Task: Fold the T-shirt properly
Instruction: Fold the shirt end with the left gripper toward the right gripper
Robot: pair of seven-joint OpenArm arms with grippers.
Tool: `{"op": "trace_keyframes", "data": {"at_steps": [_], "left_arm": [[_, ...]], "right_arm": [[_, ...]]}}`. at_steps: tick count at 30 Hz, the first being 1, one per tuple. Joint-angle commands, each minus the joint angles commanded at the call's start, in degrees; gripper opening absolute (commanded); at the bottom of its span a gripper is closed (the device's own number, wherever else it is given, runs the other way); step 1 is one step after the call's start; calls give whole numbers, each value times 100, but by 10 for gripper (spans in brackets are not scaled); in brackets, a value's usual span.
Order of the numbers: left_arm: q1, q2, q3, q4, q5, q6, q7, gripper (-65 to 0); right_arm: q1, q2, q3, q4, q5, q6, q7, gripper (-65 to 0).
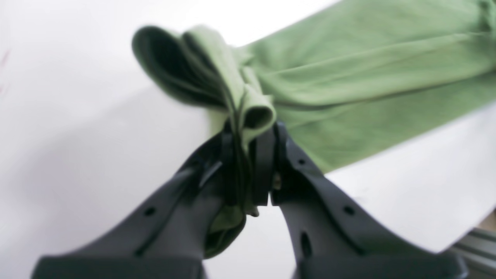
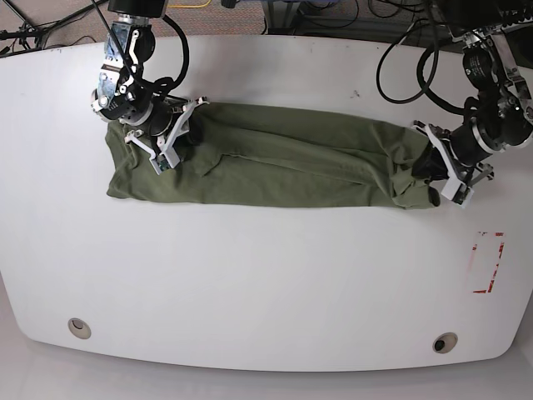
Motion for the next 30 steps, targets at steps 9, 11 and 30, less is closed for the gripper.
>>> {"op": "trace_keyframes", "data": {"at_steps": [9, 11, 30], "left_arm": [[-123, 475, 554, -9, 53, 0, 0, -650], [-211, 563, 703, -18, 53, 233, 0, -650], [-448, 1240, 1178, -457, 44, 910, 0, -650]], "right_arm": [[-9, 0, 0, 0, 0, 0, 0, -561], [-9, 0, 0, 0, 0, 0, 0, -561], [0, 0, -9, 0, 0, 0, 0, -561]]}}
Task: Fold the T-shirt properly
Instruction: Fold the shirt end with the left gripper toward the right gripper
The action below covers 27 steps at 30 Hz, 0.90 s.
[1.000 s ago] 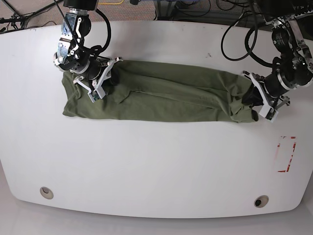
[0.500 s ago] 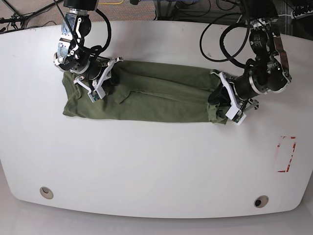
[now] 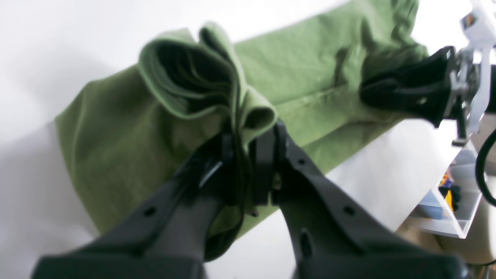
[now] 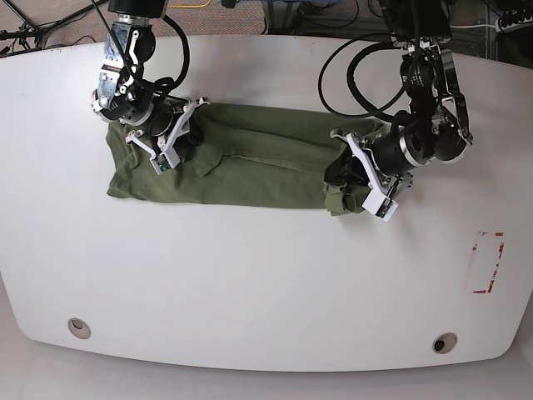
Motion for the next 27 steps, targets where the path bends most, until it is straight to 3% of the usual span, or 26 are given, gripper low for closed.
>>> {"op": "trace_keyframes", "data": {"at_steps": [18, 22, 27], "left_arm": [[-202, 246, 589, -255, 0, 0, 0, -640], [-211, 246, 677, -413, -26, 0, 0, -531], [-220, 290, 738, -404, -44, 0, 0, -346]], "right_arm": [[18, -9, -18, 0, 9, 0, 9, -561], [26, -9, -18, 0, 9, 0, 9, -560], [35, -9, -18, 0, 9, 0, 9, -560]]}}
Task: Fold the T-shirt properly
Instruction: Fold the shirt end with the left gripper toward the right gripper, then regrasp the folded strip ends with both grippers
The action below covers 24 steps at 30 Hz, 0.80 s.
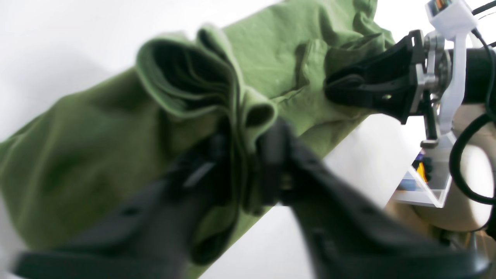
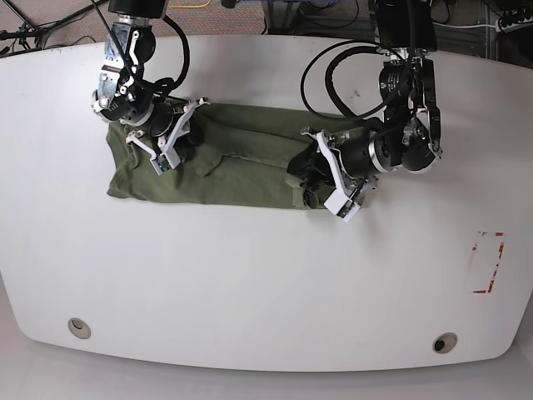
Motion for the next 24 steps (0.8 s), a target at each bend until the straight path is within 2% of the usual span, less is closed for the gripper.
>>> {"op": "trace_keyframes", "data": {"at_steps": [3, 5, 10, 14, 17, 20, 24], "left_arm": [[0, 114, 44, 35, -44, 0, 70, -268], [-44, 158, 88, 114, -176, 0, 325, -242], [-387, 202, 246, 360, -712, -18, 949, -251], [-563, 114, 9, 527, -1055, 0, 1029, -267], [-686, -70, -527, 519, -949, 0, 1020, -267], [-782, -211, -1099, 343, -633, 0, 835, -267], [-791, -413, -1301, 97, -229, 0, 492, -267]], "right_arm": [[0, 0, 0, 0, 0, 0, 0, -558], [0, 0, 0, 0, 0, 0, 0, -558], [9, 0, -9, 0, 0, 0, 0, -558], [18, 0, -9, 0, 0, 0, 0, -558], [18, 0, -9, 18, 0, 0, 0, -558], [18, 0, -18, 62, 35, 0, -26, -558], [18, -9, 0, 387, 35, 0, -44, -556]]}}
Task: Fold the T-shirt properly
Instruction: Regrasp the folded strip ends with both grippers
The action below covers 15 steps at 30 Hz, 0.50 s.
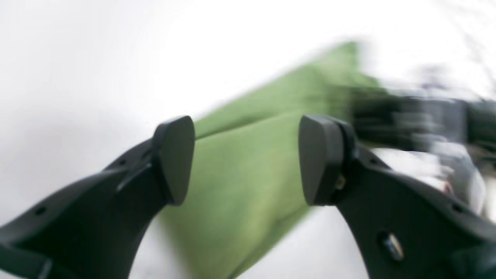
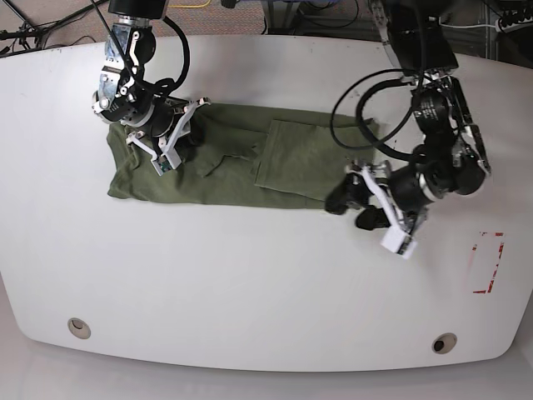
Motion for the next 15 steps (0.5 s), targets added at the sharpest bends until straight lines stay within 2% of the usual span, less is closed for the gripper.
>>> {"op": "trace_keyframes", "data": {"at_steps": [3, 5, 9, 12, 13, 15], "left_arm": [[18, -193, 0, -185, 211, 0, -325, -285], [62, -246, 0, -316, 290, 0, -422, -332], [105, -264, 44, -703, 431, -9, -448, -485], [141, -246, 35, -1002, 571, -9, -607, -614], [149, -246, 35, -1055, 607, 0, -668, -637], [193, -237, 53, -1240, 774, 0, -905, -650]], "right_arm": [[0, -35, 0, 422, 0, 0, -176, -556], [0, -70, 0, 695, 9, 0, -352, -556], [123, -255, 18, 1204, 9, 0, -633, -549], [229, -273, 62, 1398, 9, 0, -914, -485], [264, -273, 114, 1433, 9, 0, -985, -463], [396, -325, 457, 1451, 35, 0, -1178, -377]]}}
